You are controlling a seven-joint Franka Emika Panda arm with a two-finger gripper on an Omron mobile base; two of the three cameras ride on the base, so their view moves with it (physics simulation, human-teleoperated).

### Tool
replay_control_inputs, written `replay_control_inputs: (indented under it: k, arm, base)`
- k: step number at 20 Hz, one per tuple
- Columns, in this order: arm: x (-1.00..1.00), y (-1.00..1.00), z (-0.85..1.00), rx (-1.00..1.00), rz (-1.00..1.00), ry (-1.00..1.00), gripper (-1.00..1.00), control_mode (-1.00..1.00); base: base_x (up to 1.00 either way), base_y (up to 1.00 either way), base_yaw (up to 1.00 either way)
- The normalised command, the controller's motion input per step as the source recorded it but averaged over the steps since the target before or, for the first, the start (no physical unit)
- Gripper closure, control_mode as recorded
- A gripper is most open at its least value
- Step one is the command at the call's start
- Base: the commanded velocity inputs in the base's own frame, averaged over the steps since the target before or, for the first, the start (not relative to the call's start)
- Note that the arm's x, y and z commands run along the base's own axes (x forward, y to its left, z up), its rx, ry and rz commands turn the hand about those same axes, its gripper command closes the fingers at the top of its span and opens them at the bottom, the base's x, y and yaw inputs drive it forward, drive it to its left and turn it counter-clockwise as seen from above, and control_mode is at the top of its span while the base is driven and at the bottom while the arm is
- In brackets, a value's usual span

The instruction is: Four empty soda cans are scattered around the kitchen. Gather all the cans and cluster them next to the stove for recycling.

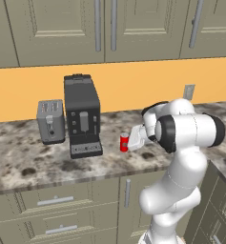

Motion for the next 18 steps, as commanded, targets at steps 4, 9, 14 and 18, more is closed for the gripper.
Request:
replay_control_inputs:
  k: [4,9,14,18]
  arm:
    - [0.00,0.00,0.04,0.00,-0.01,0.00,-1.00,-1.00]
    - [0.00,0.07,-0.02,0.00,0.00,0.02,-1.00,-1.00]
    - [0.00,0.11,-0.05,0.00,0.00,0.02,1.00,-1.00]
    - [0.00,0.00,0.00,0.00,0.00,0.00,1.00,-1.00]
  base:
    - [0.00,0.00,0.00]
    - [0.00,0.00,0.00]
    - [0.00,0.00,0.00]
    - [0.00,0.00,0.00]
